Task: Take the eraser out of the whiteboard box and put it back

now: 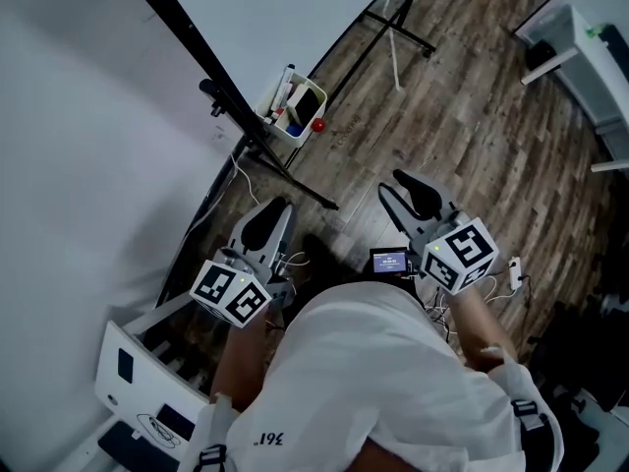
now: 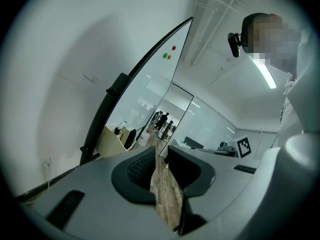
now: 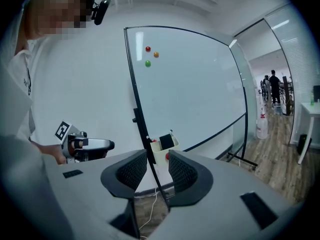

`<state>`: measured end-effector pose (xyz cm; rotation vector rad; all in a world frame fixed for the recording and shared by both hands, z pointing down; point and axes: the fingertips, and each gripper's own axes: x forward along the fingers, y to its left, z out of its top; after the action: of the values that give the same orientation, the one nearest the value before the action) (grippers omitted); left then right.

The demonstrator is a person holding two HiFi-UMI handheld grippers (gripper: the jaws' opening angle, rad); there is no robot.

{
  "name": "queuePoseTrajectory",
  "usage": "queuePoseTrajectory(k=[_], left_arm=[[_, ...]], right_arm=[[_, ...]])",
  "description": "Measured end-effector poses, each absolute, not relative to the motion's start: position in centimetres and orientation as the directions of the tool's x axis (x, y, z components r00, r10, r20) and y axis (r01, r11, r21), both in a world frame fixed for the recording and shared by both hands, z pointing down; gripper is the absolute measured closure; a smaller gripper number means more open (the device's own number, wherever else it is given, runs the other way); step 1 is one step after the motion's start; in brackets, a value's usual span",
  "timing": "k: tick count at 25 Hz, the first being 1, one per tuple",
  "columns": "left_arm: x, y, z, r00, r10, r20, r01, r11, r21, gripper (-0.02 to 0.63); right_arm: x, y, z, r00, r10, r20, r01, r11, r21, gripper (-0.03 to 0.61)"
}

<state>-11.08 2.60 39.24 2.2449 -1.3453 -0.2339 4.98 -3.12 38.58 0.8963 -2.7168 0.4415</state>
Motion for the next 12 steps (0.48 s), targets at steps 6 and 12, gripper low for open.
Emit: queuePoseTrajectory(k=[6,12], left_arm=[[-12.3,2.0,39.0,0.535,-0.839,0.098,-0.756,-0.423,0.499,0.528],[-12.9,2.0,38.6,0.536,-0.84,0.085,-0.753,-0.43,0.498,0.52]], right_arm=[[3.4,-3.4,38.3,-0.759,-0.57,0.314,-0.638,0.747,-0.184,0.437],[2.2,-3.7,38.0,-0.76,-0.572,0.31,-0.638,0.749,-0.182,0.437]])
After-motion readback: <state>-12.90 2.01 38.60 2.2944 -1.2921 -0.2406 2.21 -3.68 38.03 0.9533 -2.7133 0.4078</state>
